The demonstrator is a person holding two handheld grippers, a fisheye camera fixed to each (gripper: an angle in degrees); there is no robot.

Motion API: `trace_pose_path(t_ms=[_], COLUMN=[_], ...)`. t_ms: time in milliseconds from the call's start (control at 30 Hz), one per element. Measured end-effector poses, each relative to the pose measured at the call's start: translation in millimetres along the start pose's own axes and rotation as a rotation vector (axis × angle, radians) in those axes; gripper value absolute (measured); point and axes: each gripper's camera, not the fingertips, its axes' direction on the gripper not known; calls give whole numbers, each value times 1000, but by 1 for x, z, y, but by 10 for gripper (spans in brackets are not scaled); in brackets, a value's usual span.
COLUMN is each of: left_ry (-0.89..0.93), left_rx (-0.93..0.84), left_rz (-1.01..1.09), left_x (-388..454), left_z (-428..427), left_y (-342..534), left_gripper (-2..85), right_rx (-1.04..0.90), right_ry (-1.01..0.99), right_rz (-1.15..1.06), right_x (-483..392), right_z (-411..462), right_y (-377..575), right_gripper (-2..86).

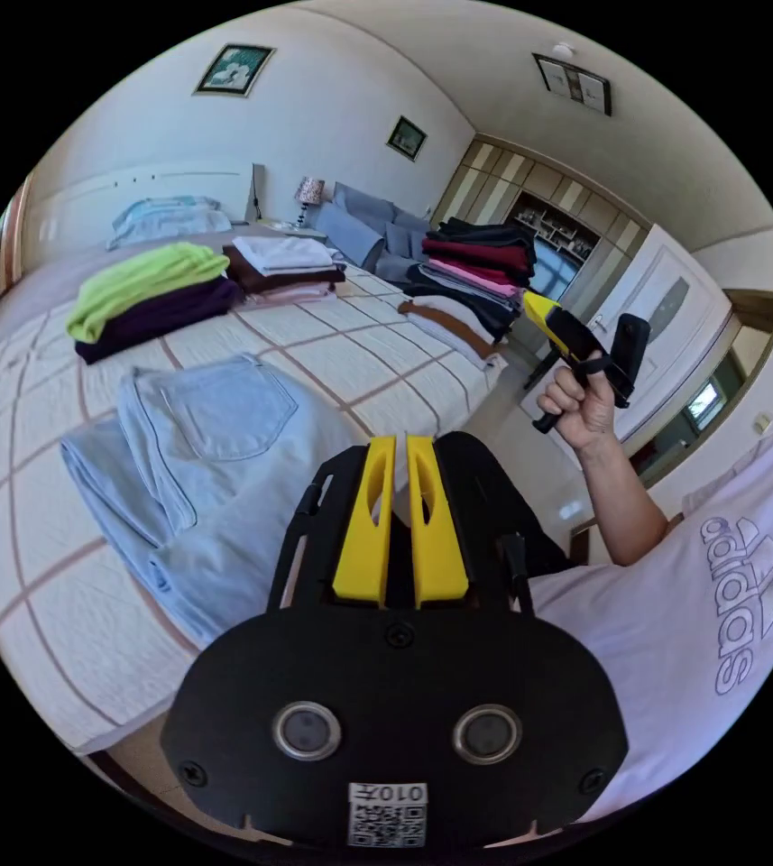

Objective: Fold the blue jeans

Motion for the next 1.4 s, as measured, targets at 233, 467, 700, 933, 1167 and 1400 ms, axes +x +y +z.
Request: trace_pose_path(t_ms=[233,467,700,933,1167,1400], left_ry=[-327,-409,-354,-404,-400,-452], left_rx=[175,235,62,183,340,280], left_rz=[-211,-320,-485,-491,171,370], left_x=[-55,-160,-251,-203,33,149], left_z=[-65,-57,13,26,5,44], left_y=[61,4,-72,-53,-2,68], left_gripper=[105,140,141,109,100,103], right_rx=[-150,-85,-111,-94,-122,-210], right_ry=[-118,-253,-65,-79,-276,-655], right_rz=[54,47,-17,91,303,515], right_x=[31,49,61,102,154,175], right_z=[54,67,26,12,50,118], right_y=[4,-15,-16,4,12,39], right_gripper=[59,54,54,40,137,173])
